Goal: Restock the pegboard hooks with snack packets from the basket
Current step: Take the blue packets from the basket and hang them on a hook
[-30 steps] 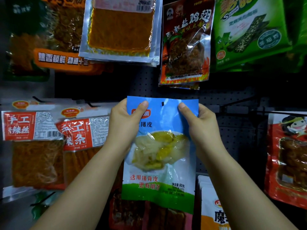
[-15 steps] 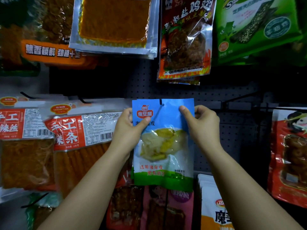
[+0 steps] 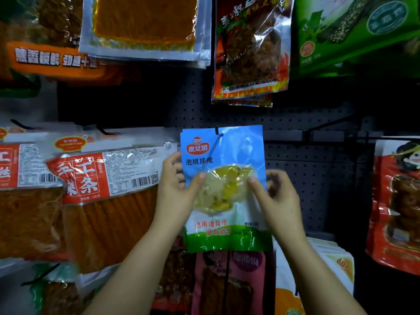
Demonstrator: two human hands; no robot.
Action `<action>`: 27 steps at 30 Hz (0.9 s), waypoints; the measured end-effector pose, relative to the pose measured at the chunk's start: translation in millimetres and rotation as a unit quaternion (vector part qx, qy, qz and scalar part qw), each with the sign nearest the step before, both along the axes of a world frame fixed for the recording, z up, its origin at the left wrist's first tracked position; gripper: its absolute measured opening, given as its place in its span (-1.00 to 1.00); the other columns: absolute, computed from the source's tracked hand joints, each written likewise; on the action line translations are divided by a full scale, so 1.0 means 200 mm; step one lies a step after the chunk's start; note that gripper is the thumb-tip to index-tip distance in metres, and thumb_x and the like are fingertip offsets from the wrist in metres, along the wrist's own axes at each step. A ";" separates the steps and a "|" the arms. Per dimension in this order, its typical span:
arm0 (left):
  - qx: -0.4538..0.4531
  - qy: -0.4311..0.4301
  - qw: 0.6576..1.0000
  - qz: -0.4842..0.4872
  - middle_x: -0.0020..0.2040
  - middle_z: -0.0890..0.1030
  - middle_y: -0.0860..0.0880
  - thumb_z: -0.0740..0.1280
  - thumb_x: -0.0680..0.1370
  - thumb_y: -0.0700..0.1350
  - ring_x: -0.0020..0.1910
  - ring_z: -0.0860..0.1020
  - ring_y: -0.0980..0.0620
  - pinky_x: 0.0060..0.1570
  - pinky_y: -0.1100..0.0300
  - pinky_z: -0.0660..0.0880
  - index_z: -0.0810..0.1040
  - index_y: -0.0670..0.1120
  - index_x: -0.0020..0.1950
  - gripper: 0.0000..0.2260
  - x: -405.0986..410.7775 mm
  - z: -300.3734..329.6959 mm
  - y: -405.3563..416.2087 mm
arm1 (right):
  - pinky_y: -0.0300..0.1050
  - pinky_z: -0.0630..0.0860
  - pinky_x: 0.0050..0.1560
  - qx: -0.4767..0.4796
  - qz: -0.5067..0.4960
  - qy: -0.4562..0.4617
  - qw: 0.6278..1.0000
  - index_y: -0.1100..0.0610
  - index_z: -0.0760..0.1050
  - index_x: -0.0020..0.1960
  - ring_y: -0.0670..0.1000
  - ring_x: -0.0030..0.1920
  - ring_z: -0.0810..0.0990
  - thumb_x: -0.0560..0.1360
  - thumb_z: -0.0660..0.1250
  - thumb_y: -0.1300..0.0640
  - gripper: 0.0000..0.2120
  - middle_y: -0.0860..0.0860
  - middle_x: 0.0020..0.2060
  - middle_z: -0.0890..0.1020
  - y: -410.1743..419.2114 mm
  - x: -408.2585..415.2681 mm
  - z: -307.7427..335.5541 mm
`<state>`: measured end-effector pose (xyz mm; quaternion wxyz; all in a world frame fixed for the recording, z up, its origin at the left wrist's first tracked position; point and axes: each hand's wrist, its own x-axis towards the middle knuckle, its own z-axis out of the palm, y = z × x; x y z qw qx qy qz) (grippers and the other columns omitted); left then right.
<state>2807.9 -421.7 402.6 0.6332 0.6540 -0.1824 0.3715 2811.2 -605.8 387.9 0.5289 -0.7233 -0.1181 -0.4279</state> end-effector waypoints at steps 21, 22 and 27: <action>-0.046 0.197 0.979 -0.007 -0.25 0.57 -0.05 0.34 0.54 -0.20 -0.43 0.51 0.29 -0.33 0.43 0.45 0.51 -0.11 -0.08 -0.98 -0.17 -0.64 0.06 | 0.03 0.42 -0.34 0.062 0.060 0.195 0.977 0.28 0.48 -0.22 0.07 -0.37 0.44 0.52 0.35 0.01 -0.67 0.35 -0.36 0.52 0.04 -0.29 -0.52; -0.040 0.209 0.977 -0.015 -0.27 0.57 -0.03 0.33 0.54 -0.18 -0.45 0.50 0.30 -0.33 0.42 0.45 0.52 -0.07 -0.11 -0.95 -0.22 -0.69 0.05 | -0.06 0.39 -0.38 0.066 0.075 0.206 0.973 0.22 0.48 -0.23 0.04 -0.41 0.44 0.52 0.35 0.01 -0.71 0.26 -0.40 0.52 0.03 -0.36 -0.58; 0.012 0.241 0.965 -0.107 -0.31 0.58 0.09 0.32 0.55 -0.16 -0.38 0.52 0.28 -0.30 0.43 0.47 0.53 0.01 -0.15 -0.90 -0.56 -0.96 -0.04 | -0.35 0.30 -0.50 0.089 0.075 0.249 0.961 0.05 0.49 -0.33 -0.13 -0.52 0.38 0.49 0.34 -0.02 -0.75 -0.06 -0.55 0.51 -0.06 -0.82 -0.92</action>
